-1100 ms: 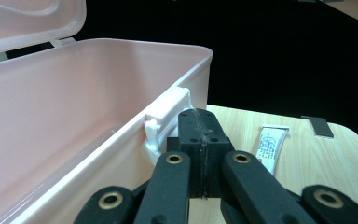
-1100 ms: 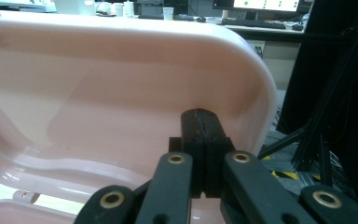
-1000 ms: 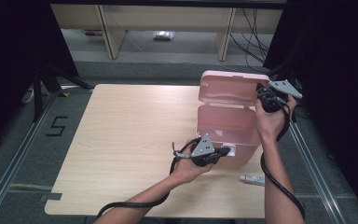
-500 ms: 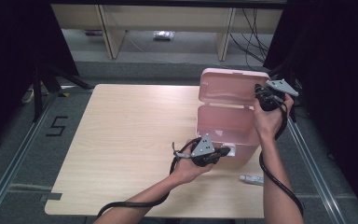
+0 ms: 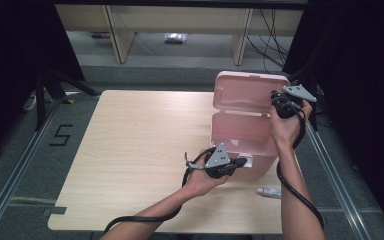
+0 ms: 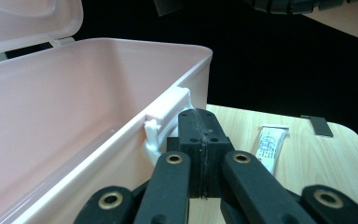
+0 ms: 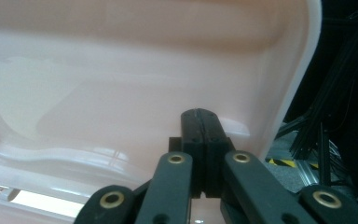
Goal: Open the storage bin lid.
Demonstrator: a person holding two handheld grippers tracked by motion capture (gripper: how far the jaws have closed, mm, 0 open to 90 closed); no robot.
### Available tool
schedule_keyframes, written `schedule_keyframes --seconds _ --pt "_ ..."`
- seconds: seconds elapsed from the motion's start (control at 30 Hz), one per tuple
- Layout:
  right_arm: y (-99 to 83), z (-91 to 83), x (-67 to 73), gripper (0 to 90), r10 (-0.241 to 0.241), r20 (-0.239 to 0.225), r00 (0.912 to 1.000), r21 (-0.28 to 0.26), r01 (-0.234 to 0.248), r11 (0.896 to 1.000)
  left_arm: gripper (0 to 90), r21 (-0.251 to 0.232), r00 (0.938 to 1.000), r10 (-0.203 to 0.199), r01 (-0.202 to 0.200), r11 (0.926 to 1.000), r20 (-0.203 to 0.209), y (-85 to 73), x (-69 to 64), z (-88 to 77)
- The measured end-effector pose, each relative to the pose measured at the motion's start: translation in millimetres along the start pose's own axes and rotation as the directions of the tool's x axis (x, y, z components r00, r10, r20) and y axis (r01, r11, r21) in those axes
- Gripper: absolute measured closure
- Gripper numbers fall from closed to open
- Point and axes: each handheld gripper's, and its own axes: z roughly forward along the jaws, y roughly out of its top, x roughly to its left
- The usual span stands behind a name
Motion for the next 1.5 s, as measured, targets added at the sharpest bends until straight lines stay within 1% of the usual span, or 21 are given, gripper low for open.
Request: schedule_keyframes --seconds 0.03,0.2,0.27,0.33,0.4,0.57,0.67,0.7,0.73,0.87,0.93,0.97,1.03,1.2,1.23,1.27,1.33,1.37,1.4,1.43,1.5 --pt "-0.1 -0.1 0.8 90.0 0.007 0.003 1.0000 0.003 -0.008 1.000 89.7 -0.001 1.0000 -0.002 0.002 1.0000 -0.001 -0.1 -0.1 0.0" --pt "-1.7 3.2 0.8 90.0 -0.018 0.008 0.9998 0.002 0.018 1.000 89.7 0.000 1.0000 -0.001 0.001 1.0000 0.000 -0.1 -0.1 0.0" --pt "-2.2 4.2 2.2 90.0 -0.003 0.004 1.0000 0.012 0.003 1.000 89.7 0.000 1.0000 -0.001 0.001 1.0000 -0.001 0.0 -0.1 0.0" --pt "-2.8 6.1 1.4 90.0 -0.022 0.003 0.9998 0.010 0.022 1.000 89.7 0.000 1.0000 0.001 -0.001 1.0000 0.000 0.1 0.0 0.0" --pt "-3.2 6.6 3.6 90.0 0.007 0.008 0.9999 0.025 -0.007 1.000 89.7 0.000 1.0000 -0.001 0.001 1.0000 -0.001 -0.1 -0.1 -0.1" --pt "-4.1 9.4 2.5 90.0 -0.019 0.002 0.9998 0.030 0.019 0.999 89.7 -0.001 1.0000 0.000 0.000 1.0000 0.000 -0.2 0.0 -0.1" --pt "-4.8 9.7 4.0 90.0 0.008 0.007 0.9999 0.044 -0.008 0.999 89.7 0.000 1.0000 0.000 0.000 1.0000 0.000 -0.1 0.0 -0.1" --pt "-4.9 10.0 3.9 90.0 0.006 0.006 1.0000 0.045 -0.006 0.999 89.7 0.000 1.0000 0.000 0.000 1.0000 0.000 -0.1 0.0 -0.1" --pt "-4.9 10.9 1.8 90.0 -0.023 0.009 0.9997 0.041 0.023 0.999 89.7 0.000 1.0000 -0.001 0.001 1.0000 0.000 -0.1 -0.1 -0.1" --pt "-5.6 11.8 3.4 90.0 -0.007 0.010 0.9999 0.052 0.007 0.999 89.7 0.000 1.0000 0.001 -0.001 1.0000 0.001 -0.1 0.0 -0.1" --pt "-6.3 12.6 3.6 90.0 -0.009 0.009 0.9999 0.055 0.008 0.998 89.7 0.000 1.0000 0.000 0.000 1.0000 0.000 -0.1 0.0 -0.1" --pt "-6.6 13.0 2.3 90.0 -0.028 0.010 0.9996 0.057 0.028 0.998 89.7 0.001 1.0000 0.001 -0.001 1.0000 0.000 -0.1 0.1 -0.2" --pt "-7.5 13.6 3.6 90.0 -0.005 0.004 1.0000 0.067 0.004 0.998 89.7 0.000 1.0000 0.001 -0.001 1.0000 0.002 -0.1 0.0 -0.2" --pt "-10.8 16.5 5.7 90.0 0.014 0.016 0.9998 0.089 -0.015 0.996 89.7 0.000 1.0000 0.002 -0.002 1.0000 0.000 -0.3 -0.1 -0.2" --pt "-11.1 17.2 5.7 90.0 0.010 0.015 0.9998 0.089 -0.011 0.996 89.7 0.001 1.0000 0.003 -0.003 1.0000 0.001 -0.2 0.0 -0.3" --pt "-11.4 18.7 3.5 90.0 -0.021 0.010 0.9997 0.080 0.020 0.997 89.7 0.000 1.0000 0.002 -0.002 1.0000 0.001 -0.2 0.0 -0.2" --pt "-11.9 19.5 5.0 90.0 -0.007 0.020 0.9998 0.071 0.005 0.997 89.7 0.000 1.0000 0.001 -0.001 1.0000 0.001 0.0 0.0 -0.1" --pt "-10.3 18.6 4.9 90.0 -0.005 0.015 0.9999 0.103 0.004 0.995 89.7 0.000 1.0000 0.001 -0.001 1.0000 0.001 0.0 0.0 -0.1" --pt "-10.3 19.3 4.2 90.0 -0.014 0.015 0.9998 0.101 0.012 0.995 89.7 0.000 1.0000 0.000 0.000 1.0000 0.001 0.0 0.0 -0.1" --pt "-10.6 19.4 5.9 90.0 0.012 0.016 0.9998 0.105 -0.014 0.994 89.7 0.000 1.0000 0.001 -0.001 1.0000 0.001 0.0 0.0 -0.1" --pt "-11.0 20.7 5.3 90.0 0.005 0.016 0.9999 0.112 -0.007 0.994 89.7 0.001 1.0000 0.001 -0.001 1.0000 0.001 0.1 0.0 -0.1"
